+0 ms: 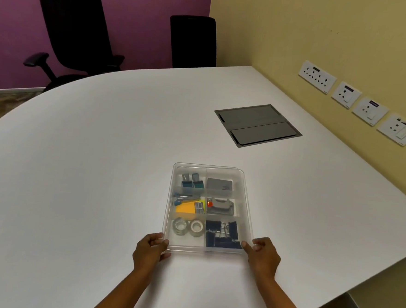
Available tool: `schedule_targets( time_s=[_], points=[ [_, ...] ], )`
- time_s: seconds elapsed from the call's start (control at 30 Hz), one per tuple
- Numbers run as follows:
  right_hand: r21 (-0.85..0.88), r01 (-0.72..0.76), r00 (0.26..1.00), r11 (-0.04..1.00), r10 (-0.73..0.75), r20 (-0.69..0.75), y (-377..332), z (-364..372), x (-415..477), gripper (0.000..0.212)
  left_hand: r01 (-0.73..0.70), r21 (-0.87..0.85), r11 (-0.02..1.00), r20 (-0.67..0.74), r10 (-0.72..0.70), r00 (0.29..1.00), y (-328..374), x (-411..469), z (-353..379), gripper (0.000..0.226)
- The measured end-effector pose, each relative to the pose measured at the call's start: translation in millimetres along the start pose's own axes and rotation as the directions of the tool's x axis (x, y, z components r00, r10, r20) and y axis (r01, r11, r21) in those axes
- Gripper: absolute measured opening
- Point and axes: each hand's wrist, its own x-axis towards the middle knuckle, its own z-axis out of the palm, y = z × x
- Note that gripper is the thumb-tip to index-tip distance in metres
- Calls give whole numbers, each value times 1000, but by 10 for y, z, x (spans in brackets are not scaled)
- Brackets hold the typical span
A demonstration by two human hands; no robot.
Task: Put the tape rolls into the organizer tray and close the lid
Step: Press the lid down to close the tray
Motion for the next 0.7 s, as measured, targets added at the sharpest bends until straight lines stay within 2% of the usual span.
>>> schedule_targets(
  time_s=[0.23, 0.33, 0.43, 0.6, 0.7],
  points=[
    [-34, -101, 991, 994, 103, 86, -37, -40, 203, 18, 9, 27, 1000, -54, -7, 999, -2, 13, -17, 23],
    [20, -128, 990, 992, 126, 62, -41, -23, 262, 19, 10, 40, 999, -55, -8, 998, -5, 9, 9, 24],
    [131, -192, 981, 973, 188, 37, -30, 17, 267, 9, -1, 55, 999, -76, 6, 997, -13, -7, 32, 16],
    [177, -232, 971, 956, 238, -13, -23, 81, 221, 11, -18, 69, 997, -97, 24, 995, -26, 6, 48, 12],
    [145, -227, 973, 963, 231, -13, -42, 119, 209, 18, -12, 68, 998, -103, 19, 994, -22, 23, 48, 13]
  ],
)
